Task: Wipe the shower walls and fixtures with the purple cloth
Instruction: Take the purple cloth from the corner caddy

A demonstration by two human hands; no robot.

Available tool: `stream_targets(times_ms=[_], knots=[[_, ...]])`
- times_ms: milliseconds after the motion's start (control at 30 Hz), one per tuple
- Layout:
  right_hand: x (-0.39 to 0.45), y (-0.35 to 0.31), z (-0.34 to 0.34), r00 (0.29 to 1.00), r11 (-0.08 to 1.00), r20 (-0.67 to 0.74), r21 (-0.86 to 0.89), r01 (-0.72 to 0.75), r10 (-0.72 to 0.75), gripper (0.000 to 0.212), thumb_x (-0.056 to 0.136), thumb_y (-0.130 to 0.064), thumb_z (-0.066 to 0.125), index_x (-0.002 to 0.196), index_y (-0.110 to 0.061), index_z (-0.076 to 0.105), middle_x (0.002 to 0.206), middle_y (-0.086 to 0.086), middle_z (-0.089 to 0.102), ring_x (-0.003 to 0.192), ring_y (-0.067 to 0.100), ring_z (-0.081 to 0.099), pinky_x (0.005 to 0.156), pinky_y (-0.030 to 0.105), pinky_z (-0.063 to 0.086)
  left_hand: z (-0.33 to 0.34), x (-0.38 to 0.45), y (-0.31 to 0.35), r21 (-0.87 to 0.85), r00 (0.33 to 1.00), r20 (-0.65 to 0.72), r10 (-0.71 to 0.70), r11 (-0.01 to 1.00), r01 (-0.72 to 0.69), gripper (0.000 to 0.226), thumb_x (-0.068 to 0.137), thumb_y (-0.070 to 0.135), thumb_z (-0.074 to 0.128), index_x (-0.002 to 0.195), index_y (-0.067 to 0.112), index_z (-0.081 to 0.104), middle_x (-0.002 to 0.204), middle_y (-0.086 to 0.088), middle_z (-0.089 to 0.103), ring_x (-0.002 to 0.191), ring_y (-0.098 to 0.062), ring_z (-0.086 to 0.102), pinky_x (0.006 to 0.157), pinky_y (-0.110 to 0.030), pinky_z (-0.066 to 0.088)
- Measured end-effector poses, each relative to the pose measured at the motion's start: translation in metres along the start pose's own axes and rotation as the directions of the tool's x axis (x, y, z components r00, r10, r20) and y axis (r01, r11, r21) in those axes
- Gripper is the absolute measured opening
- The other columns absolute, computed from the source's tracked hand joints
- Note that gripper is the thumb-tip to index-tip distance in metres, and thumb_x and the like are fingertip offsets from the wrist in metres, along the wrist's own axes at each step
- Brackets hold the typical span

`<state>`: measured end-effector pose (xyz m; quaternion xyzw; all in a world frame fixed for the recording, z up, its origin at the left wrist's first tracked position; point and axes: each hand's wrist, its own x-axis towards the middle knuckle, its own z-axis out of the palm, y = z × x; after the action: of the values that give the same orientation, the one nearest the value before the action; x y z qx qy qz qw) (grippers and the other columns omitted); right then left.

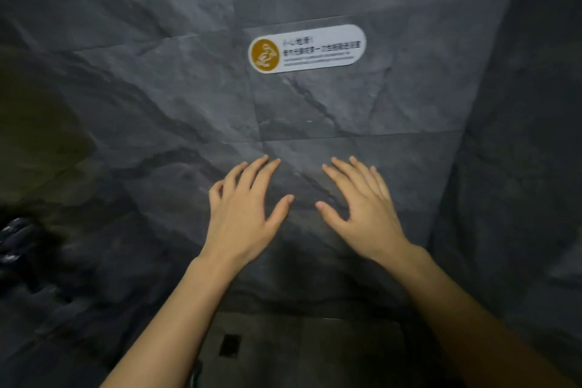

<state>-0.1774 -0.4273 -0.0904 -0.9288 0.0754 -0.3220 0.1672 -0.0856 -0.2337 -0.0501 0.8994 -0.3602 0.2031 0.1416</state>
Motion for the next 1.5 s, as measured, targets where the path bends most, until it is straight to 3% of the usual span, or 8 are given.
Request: stream_targets(times_ms=[167,367,600,900,1267,1367,1500], knots=[[-0.026,-0.001,-0.020,0.994,0.989,-0.049,-0.110,-0.100,0.095,0.067,0.089,-0.062,0.036,0.146,-0.027,0.041,0.154,-0.005,0.038,0.148,0.019,0.021,0.121,0.047,0.012,0.007,0.008,0.019,0.006,0.985,-0.024,0.170,0.985,-0.170,0.062,0.090,0.062,0.033,0.145,0.033,0.040,0.153,0.009,0.040,0.141,-0.023,0.033,0.102,-0.048,0.031],[-0.077,-0.024,-0.035,0.962,0.939,-0.097,-0.210,-0.272,0.257,0.068,0.089,-0.063,0.035,0.148,-0.029,0.038,0.156,-0.007,0.034,0.149,0.017,0.017,0.122,0.047,0.011,0.010,-0.003,0.029,-0.142,0.941,-0.019,0.338,0.931,-0.337,0.064,0.090,0.062,0.032,0.146,0.031,0.040,0.154,0.008,0.039,0.142,-0.024,0.033,0.104,-0.048,0.031],[-0.159,-0.047,-0.064,0.874,0.820,-0.186,-0.303,-0.486,0.449,0.069,0.090,-0.065,0.032,0.149,-0.030,0.036,0.158,-0.010,0.030,0.150,0.014,0.013,0.122,0.045,0.009,0.026,-0.035,0.059,-0.363,0.849,0.009,0.528,0.793,-0.489,0.065,0.090,0.063,0.030,0.148,0.033,0.036,0.156,0.009,0.036,0.144,-0.021,0.031,0.113,-0.045,0.026],[-0.251,-0.039,-0.123,0.734,0.667,-0.342,-0.308,-0.678,0.587,0.068,0.089,-0.065,0.033,0.148,-0.033,0.036,0.157,-0.012,0.030,0.150,0.012,0.012,0.122,0.043,0.008,0.043,-0.072,0.155,-0.419,0.712,-0.033,0.701,0.638,-0.647,0.063,0.091,0.062,0.033,0.147,0.032,0.038,0.153,0.009,0.040,0.141,-0.020,0.035,0.107,-0.044,0.033],[-0.362,0.057,-0.163,0.514,0.473,-0.406,-0.204,-0.857,0.756,0.068,0.087,-0.065,0.033,0.147,-0.033,0.037,0.155,-0.011,0.035,0.148,0.013,0.017,0.121,0.047,0.013,0.106,-0.109,0.306,-0.448,0.547,0.023,0.837,0.497,-0.743,0.061,0.091,0.059,0.035,0.146,0.032,0.039,0.150,0.010,0.043,0.128,-0.021,0.043,0.098,-0.045,0.039],[-0.395,0.101,-0.163,0.452,0.418,-0.391,-0.173,-0.892,0.802,0.070,0.086,-0.066,0.034,0.146,-0.030,0.041,0.153,-0.006,0.040,0.146,0.019,0.025,0.118,0.051,0.022,0.136,-0.113,0.344,-0.463,0.520,0.048,0.853,0.481,-0.745,0.064,0.090,0.060,0.035,0.145,0.029,0.041,0.149,0.006,0.043,0.126,-0.024,0.045,0.096,-0.047,0.040],[-0.435,0.159,-0.160,0.421,0.396,-0.407,-0.148,-0.906,0.811,0.066,0.087,-0.064,0.041,0.139,-0.025,0.050,0.143,-0.001,0.052,0.135,0.024,0.043,0.109,0.053,0.035,0.178,-0.115,0.389,-0.465,0.507,0.079,0.858,0.482,-0.743,0.062,0.088,0.060,0.038,0.142,0.029,0.044,0.147,0.004,0.046,0.124,-0.027,0.047,0.092,-0.045,0.040]])
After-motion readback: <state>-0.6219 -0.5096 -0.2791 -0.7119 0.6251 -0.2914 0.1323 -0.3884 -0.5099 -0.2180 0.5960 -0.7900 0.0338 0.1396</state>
